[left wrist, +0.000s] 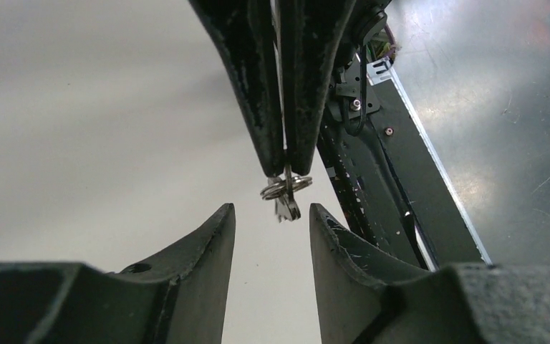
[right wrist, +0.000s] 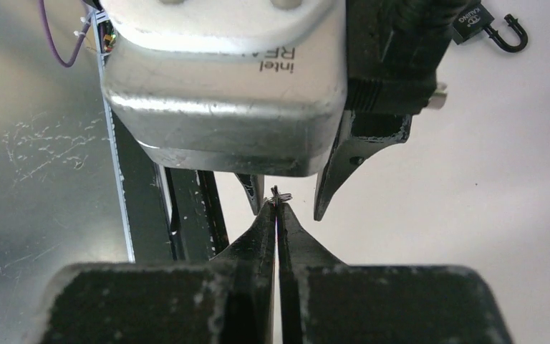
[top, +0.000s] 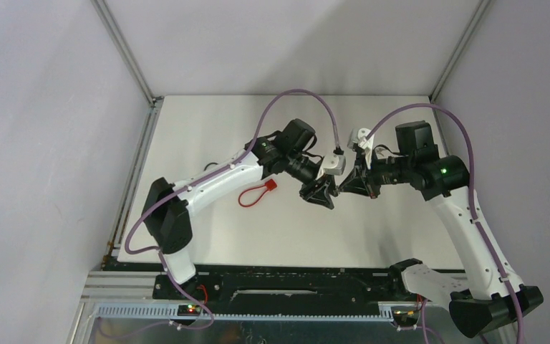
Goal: Unlock with the key
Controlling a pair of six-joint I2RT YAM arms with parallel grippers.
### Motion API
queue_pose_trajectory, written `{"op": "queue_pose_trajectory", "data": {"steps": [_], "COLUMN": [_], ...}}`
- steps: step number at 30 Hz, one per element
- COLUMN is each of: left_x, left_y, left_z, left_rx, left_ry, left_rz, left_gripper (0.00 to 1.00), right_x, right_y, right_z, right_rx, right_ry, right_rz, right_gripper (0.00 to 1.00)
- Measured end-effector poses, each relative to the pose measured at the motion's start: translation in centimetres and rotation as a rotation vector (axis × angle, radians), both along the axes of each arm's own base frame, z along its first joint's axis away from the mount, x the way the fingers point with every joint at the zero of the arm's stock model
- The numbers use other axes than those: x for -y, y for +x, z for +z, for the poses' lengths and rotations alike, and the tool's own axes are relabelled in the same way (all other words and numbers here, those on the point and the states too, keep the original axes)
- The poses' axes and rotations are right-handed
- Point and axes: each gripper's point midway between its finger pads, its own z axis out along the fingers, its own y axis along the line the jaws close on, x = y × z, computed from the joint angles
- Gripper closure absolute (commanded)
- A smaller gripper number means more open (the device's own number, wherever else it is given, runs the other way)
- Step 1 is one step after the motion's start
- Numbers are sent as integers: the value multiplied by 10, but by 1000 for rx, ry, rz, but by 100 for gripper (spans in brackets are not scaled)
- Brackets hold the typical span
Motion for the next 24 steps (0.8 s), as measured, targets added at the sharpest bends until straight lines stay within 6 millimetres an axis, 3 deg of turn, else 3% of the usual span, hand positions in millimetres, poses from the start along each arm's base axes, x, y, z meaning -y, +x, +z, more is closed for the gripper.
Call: {"op": "queue_pose_trajectory", "data": {"steps": [15, 19, 24], "left_x": [1, 9, 15], "left_y": [7, 11, 12], "left_z": [9, 21, 31], "left_rx": [-27, -66, -89], "left_ry": [8, -19, -44], "left_rz": [67, 106, 123], "left_gripper": [56, 69, 95], "right_x": [0, -1, 0], "right_y": [0, -2, -2], "right_z": [4, 4, 5], "right_rx": [-81, -96, -100], "right_ry": [58, 69, 71], "right_rz": [-11, -5, -10], "right_gripper": [100, 100, 100]}}
